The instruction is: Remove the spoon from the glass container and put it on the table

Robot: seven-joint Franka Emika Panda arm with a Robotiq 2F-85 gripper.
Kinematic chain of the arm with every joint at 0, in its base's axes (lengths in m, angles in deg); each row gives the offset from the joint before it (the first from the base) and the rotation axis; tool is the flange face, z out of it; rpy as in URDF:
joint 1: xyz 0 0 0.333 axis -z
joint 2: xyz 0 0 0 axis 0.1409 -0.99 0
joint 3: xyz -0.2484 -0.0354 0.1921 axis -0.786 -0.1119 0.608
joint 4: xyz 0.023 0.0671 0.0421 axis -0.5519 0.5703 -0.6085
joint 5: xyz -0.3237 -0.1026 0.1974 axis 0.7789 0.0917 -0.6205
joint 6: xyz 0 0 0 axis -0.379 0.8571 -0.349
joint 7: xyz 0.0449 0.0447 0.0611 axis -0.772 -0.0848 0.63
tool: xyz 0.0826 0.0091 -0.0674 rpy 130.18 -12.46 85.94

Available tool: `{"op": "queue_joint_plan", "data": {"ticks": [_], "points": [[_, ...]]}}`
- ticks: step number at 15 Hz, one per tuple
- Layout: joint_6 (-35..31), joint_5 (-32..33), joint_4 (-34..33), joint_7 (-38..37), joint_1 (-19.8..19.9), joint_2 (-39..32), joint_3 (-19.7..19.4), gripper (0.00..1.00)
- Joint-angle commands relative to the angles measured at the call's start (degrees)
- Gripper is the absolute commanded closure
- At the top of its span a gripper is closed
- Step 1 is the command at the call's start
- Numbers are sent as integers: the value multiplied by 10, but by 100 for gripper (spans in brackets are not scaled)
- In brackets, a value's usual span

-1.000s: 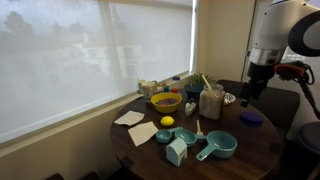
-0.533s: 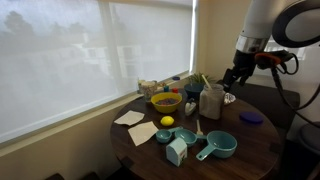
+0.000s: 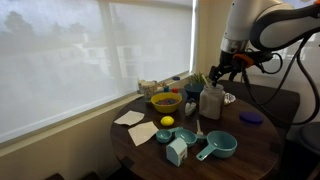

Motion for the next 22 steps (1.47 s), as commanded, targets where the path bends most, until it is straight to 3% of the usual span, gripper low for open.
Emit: {"op": "queue_joint_plan", "data": {"ticks": [1,6,22], "points": [[2,4,-1,-2,-15,-2,-14,0],[2,4,0,-2,-15,-1,-14,0],[-123,21,-41,-10,-13,-72,-29,0]]}}
